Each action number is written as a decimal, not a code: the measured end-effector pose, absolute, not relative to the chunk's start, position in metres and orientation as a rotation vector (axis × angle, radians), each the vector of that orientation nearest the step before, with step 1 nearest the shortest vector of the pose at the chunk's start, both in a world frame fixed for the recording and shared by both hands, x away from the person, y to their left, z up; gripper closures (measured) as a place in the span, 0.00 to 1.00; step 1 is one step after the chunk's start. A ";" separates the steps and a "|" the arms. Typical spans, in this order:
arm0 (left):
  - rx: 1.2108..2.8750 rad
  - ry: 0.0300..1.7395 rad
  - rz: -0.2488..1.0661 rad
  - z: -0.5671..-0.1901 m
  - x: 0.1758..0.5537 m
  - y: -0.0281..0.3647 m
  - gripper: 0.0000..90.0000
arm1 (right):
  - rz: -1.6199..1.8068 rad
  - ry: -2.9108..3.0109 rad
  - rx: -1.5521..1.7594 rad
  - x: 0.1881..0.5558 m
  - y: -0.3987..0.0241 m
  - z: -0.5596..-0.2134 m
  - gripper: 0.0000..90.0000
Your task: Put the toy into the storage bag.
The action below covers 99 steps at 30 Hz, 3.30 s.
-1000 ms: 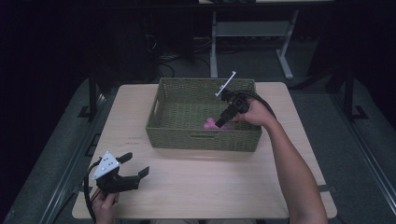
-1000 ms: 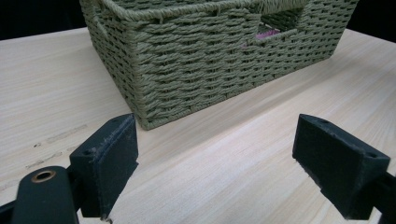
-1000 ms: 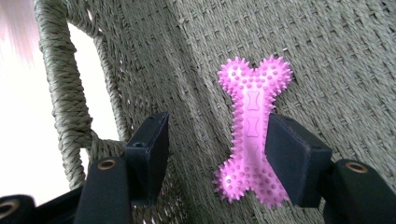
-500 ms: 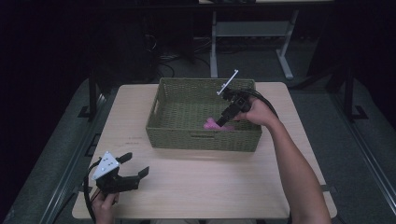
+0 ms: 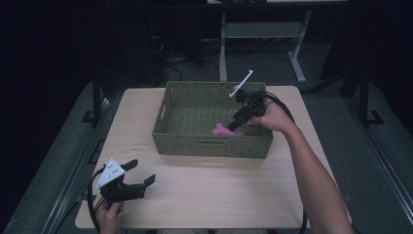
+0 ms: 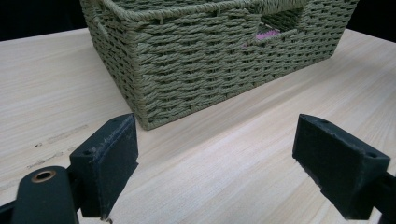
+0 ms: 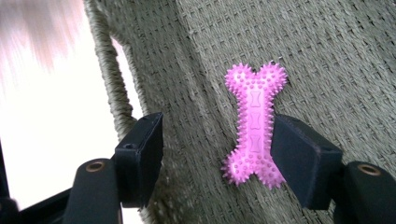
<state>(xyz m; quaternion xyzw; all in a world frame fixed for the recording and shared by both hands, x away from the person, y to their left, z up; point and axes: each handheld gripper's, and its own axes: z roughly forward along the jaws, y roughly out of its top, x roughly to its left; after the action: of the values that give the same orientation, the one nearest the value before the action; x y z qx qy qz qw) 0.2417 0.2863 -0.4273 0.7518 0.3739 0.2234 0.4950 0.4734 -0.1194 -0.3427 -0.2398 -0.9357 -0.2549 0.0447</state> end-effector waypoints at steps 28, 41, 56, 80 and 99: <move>1.828 0.908 0.540 -0.428 0.242 0.286 0.15 | -0.855 -2.911 -0.635 0.439 -0.123 -0.313 0.34; 1.825 0.910 0.541 -0.428 0.242 0.285 0.15 | -0.888 -2.911 -0.621 0.421 -0.131 -0.311 0.34; 1.826 0.908 0.542 -0.428 0.242 0.285 0.15 | -0.895 -2.901 -0.587 0.396 -0.140 -0.325 0.33; 1.827 0.910 0.543 -0.428 0.242 0.285 0.15 | -0.940 -2.878 -0.564 0.367 -0.149 -0.353 0.32; 1.828 0.913 0.542 -0.429 0.242 0.285 0.15 | -0.965 -2.848 -0.628 0.348 -0.165 -0.383 0.30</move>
<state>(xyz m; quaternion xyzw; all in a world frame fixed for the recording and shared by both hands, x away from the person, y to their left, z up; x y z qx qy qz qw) 0.2420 0.2847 -0.4286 0.7529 0.3761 0.2233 0.4917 0.3485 -0.1647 -0.3830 -0.2045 -0.9265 -0.3139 0.0350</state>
